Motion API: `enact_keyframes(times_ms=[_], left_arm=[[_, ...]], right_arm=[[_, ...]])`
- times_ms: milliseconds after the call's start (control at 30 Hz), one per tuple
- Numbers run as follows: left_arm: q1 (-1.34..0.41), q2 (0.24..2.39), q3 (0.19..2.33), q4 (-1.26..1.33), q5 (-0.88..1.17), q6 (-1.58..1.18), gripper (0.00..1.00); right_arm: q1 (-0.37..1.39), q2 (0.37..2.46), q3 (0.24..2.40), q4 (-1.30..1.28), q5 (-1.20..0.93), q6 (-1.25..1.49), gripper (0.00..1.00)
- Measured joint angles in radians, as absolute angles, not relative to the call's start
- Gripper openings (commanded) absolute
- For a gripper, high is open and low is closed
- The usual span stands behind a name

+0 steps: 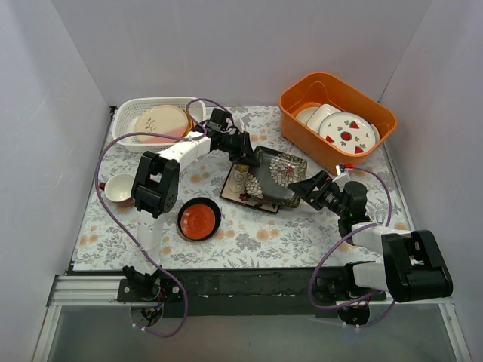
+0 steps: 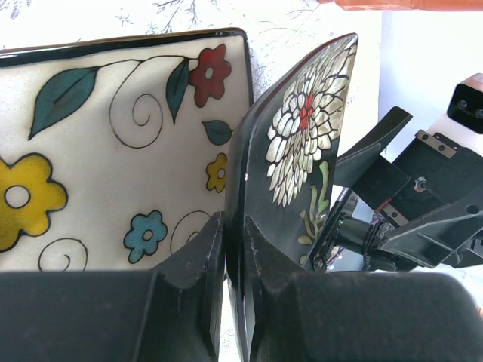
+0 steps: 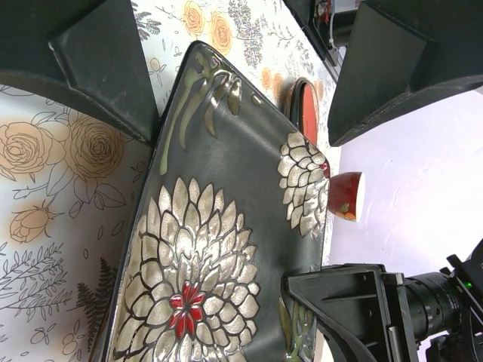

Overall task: Place the plates into the plastic bin on the countertop
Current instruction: Pick up the plate at the center of the board.

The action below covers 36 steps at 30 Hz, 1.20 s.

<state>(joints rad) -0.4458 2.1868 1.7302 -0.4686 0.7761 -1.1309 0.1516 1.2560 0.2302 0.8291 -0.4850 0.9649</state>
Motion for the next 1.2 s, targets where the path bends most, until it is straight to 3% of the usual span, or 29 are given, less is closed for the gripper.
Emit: enact_keyframes(times_ms=[1200], left_arm=[[-0.189, 2.162, 1.660, -0.357, 0.823, -1.221, 0.00]], right_arm=[[0.152, 1.216, 0.230, 0.833, -0.466, 0.965, 0.98]])
